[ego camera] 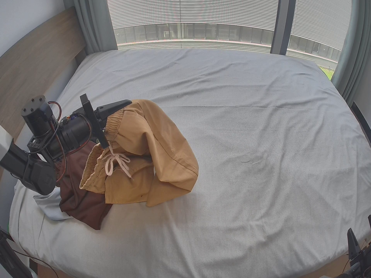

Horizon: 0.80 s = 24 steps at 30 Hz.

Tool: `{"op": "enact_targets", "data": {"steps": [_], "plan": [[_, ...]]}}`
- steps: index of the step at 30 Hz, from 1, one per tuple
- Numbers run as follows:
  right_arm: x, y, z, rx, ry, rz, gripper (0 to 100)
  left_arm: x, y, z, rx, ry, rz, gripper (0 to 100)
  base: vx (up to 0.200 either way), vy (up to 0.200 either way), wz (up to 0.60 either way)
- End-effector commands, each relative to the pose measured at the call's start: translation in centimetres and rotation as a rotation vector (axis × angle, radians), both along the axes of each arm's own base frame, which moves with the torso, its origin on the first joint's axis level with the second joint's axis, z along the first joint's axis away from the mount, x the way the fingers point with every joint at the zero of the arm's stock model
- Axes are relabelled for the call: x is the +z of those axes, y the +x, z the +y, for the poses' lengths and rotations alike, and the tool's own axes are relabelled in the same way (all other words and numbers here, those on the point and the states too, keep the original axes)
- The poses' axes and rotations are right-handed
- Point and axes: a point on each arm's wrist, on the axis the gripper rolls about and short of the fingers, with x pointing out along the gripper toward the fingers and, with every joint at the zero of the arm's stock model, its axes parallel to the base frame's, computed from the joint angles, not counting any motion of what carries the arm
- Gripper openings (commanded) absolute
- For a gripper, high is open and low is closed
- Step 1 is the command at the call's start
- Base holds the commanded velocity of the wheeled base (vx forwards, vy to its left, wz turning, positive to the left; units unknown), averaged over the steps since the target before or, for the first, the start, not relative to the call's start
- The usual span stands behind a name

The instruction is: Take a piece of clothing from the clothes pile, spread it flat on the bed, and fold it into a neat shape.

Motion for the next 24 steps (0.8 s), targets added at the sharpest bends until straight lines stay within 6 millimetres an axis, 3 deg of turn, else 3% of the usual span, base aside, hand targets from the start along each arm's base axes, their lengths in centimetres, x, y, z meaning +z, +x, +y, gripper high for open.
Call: {"op": "enact_targets", "data": {"steps": [1, 10, 24], "plan": [[-0.5, 0.0, 0.0, 0.0, 0.0, 0.001, 100, 0.3, -0.6, -0.5, -0.018, -0.001, -0.007, 0, 0.0, 0.0, 0.0], [-0.5, 0.0, 0.0, 0.0, 0.0, 0.001, 100, 2.4, -2.9, -2.2, -0.091, -0.036, -0.031, 0, 0.0, 0.0, 0.0], [-0.5, 0.0, 0.0, 0.0, 0.002, 0.001, 100, 3.1, -4.5, -5.1, -0.181, -0.045, -0.057, 0, 0.0, 0.0, 0.0]]}}
